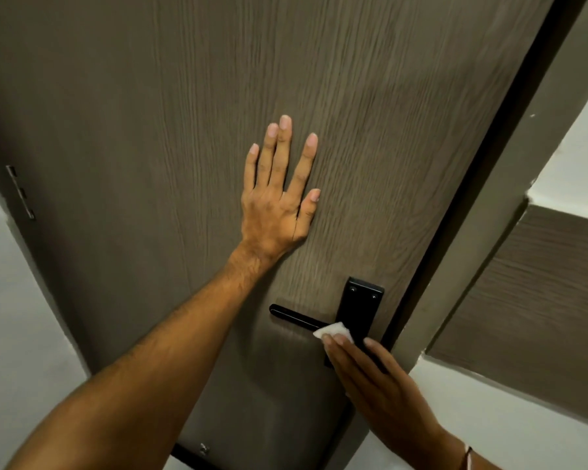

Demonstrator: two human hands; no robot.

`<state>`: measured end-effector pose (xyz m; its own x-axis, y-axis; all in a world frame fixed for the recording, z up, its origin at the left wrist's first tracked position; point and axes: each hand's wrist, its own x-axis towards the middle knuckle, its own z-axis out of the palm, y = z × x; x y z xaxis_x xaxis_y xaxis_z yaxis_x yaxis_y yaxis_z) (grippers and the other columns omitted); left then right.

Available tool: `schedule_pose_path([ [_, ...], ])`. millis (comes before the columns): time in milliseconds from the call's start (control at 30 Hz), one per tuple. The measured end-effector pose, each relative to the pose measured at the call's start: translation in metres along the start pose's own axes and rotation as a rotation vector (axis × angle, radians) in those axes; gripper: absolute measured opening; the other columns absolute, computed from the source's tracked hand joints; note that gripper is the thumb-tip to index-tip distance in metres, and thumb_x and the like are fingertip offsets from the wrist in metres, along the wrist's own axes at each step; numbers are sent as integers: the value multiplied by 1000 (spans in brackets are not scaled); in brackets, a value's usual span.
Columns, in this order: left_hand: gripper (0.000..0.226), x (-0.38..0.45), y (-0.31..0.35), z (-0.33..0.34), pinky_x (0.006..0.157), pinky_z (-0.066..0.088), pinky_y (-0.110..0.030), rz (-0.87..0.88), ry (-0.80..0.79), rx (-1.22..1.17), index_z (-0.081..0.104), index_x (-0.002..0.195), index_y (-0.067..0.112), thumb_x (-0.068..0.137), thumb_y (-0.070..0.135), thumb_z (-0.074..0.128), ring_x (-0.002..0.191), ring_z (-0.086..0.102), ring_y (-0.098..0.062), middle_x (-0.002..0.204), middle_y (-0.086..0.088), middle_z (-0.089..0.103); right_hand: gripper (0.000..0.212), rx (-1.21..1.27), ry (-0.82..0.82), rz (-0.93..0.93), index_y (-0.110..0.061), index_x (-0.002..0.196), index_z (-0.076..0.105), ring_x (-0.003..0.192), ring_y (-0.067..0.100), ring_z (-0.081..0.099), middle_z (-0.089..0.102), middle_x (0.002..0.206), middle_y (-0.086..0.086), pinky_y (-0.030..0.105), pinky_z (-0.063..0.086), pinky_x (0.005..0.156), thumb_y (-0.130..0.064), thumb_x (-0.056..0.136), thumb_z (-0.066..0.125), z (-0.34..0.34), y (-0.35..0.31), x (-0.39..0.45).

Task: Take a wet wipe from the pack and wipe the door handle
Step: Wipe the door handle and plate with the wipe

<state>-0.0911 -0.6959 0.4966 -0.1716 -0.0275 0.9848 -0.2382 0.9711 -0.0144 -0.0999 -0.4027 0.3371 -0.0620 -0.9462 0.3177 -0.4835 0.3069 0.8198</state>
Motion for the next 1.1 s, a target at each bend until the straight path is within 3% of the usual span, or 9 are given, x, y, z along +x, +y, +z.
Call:
schedule_pose_path([
  [100, 63, -4, -6, 3, 134, 11, -49, 7, 24, 0, 13, 164, 19, 108, 48, 17, 158, 22, -39, 165, -28, 29, 84, 168, 107, 117, -6, 155, 35, 153, 32, 15, 22, 165, 15, 50, 13, 124, -31, 86, 75, -9, -17, 35],
  [200, 62, -6, -5, 10, 134, 10, -49, 20, 41, -23, 8, 165, 24, 108, 48, 18, 162, 12, -33, 166, -25, 22, 85, 254, 164, 235, -7, 154, 33, 151, 28, 19, 23, 164, 14, 48, 12, 126, -28, 85, 78, -7, -20, 39],
  [300, 63, -6, -6, 12, 134, 12, -50, 28, 43, -31, 12, 165, 21, 108, 47, 20, 160, 18, -38, 165, -27, 24, 88, 274, 139, 320, -5, 152, 31, 150, 30, 25, 36, 157, 16, 47, 11, 125, -29, 83, 80, 0, -25, 19],
  [400, 64, -5, -6, 12, 133, 16, -53, 20, 65, -15, 25, 163, 15, 107, 46, 19, 156, 23, -39, 164, -30, 30, 90, 263, 115, 408, -3, 151, 32, 148, 33, 32, 35, 155, 17, 46, 13, 124, -30, 81, 82, 4, -41, 11],
  [633, 64, -4, -3, 9, 132, 19, -55, 15, 65, -14, 32, 159, 10, 107, 45, 20, 155, 24, -41, 161, -34, 34, 100, 302, 145, 486, -2, 160, 12, 158, 31, 4, 0, 171, 17, 47, -1, 129, -28, 86, 75, 5, -78, 27],
  [733, 64, -5, -3, 8, 131, 22, -56, 15, 65, -6, 32, 160, 10, 108, 45, 20, 155, 25, -41, 161, -34, 35, 100, 319, 139, 571, -1, 159, 18, 157, 32, 9, 14, 167, 20, 46, 1, 129, -31, 85, 79, 6, -78, 29],
  [833, 64, -6, -4, 9, 131, 20, -55, 17, 68, 0, 31, 160, 11, 108, 46, 19, 155, 24, -41, 162, -34, 34, 83, 356, 151, 699, 0, 149, 30, 151, 35, 21, 37, 153, 23, 43, 6, 129, -34, 87, 74, 6, -87, 25],
  [933, 64, -5, -5, 9, 131, 20, -54, 19, 72, 0, 31, 160, 11, 108, 46, 19, 155, 24, -40, 162, -33, 34, 72, 453, 149, 786, 2, 146, 33, 157, 33, 5, 40, 147, 24, 42, 5, 128, -40, 92, 56, -1, -100, 33],
  [1100, 64, -7, -5, 9, 131, 21, -55, 22, 71, -12, 31, 160, 11, 107, 47, 20, 155, 25, -42, 162, -33, 35, 73, 476, 176, 751, 1, 148, 30, 158, 29, -2, 41, 147, 20, 42, 4, 128, -38, 92, 56, -2, -109, 42],
])
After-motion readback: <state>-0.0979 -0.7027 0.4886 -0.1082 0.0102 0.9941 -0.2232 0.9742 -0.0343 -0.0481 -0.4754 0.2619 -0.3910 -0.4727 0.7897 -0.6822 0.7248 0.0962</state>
